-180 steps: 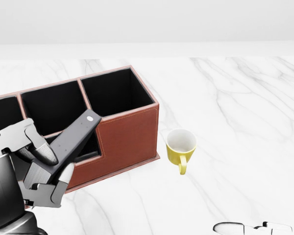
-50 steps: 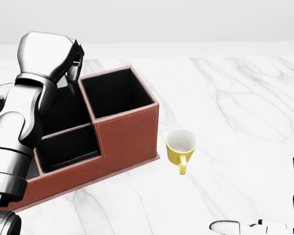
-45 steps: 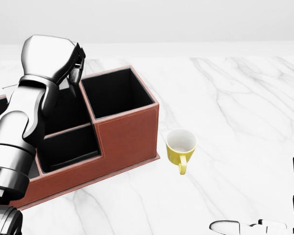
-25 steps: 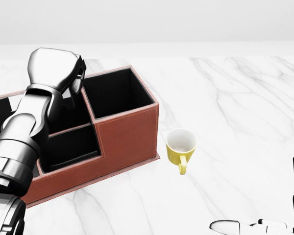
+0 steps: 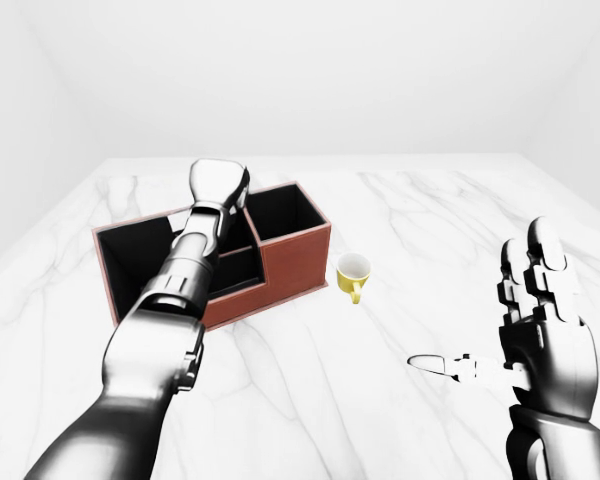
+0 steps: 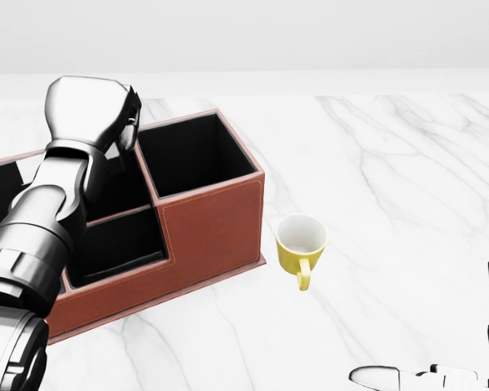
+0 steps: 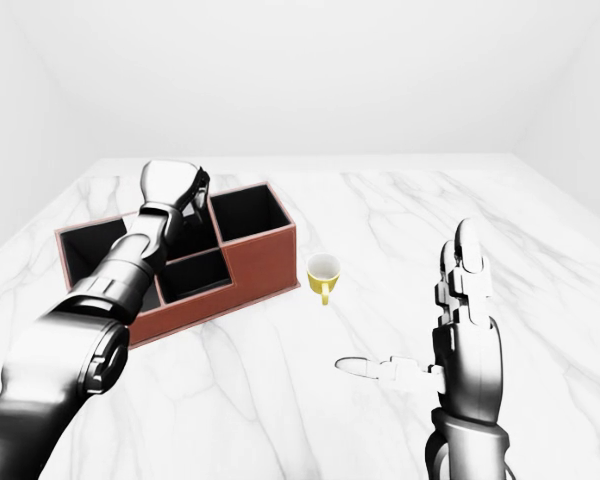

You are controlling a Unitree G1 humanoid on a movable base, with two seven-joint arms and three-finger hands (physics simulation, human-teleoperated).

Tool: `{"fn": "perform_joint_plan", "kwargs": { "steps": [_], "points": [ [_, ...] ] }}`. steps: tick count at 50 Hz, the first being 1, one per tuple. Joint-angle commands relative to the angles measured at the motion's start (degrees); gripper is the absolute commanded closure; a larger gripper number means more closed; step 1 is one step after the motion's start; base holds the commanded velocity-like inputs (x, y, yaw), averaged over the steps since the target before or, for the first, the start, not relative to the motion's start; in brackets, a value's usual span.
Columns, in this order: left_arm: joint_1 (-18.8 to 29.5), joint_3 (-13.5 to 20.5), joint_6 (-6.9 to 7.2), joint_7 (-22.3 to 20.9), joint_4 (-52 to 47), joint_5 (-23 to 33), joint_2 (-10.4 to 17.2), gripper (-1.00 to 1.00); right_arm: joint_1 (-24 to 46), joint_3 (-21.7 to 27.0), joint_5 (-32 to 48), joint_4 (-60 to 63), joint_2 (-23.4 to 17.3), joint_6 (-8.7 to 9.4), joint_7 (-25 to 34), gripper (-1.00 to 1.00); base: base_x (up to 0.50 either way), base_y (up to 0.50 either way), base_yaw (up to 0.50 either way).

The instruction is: Pick up the book and place it in the front compartment of the caddy.

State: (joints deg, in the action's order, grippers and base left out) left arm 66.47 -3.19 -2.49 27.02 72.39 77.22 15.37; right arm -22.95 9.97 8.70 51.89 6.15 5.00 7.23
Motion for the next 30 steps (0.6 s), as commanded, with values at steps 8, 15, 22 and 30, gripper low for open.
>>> {"fn": "perform_joint_plan", "kwargs": {
  "steps": [8,15,22,30],
  "points": [
    [1.96,-1.58,1.92,2.98,2.34,-0.23,-1.2,1.0,-0.14,-0.08,-0.03,-0.01,-0.01,0.0,-0.09,-1.0,0.0,0.0,0.0],
    [1.54,-1.78,2.7,2.98,3.25,0.16,-1.85,1.0,-0.15,0.11,-0.14,-0.03,0.03,0.0,-0.01,-1.0,0.0,0.0,0.0],
    [0.83,-1.91,4.22,2.98,4.38,1.07,-2.45,1.0,-0.15,0.2,-0.12,-0.03,0.09,0.0,0.06,-1.0,0.0,0.0,0.0],
    [0.6,-1.47,5.4,2.98,4.76,2.06,-2.23,1.0,-0.12,0.38,-0.19,-0.07,0.19,0.0,0.13,-1.0,0.0,0.0,0.0]
  ]
}}
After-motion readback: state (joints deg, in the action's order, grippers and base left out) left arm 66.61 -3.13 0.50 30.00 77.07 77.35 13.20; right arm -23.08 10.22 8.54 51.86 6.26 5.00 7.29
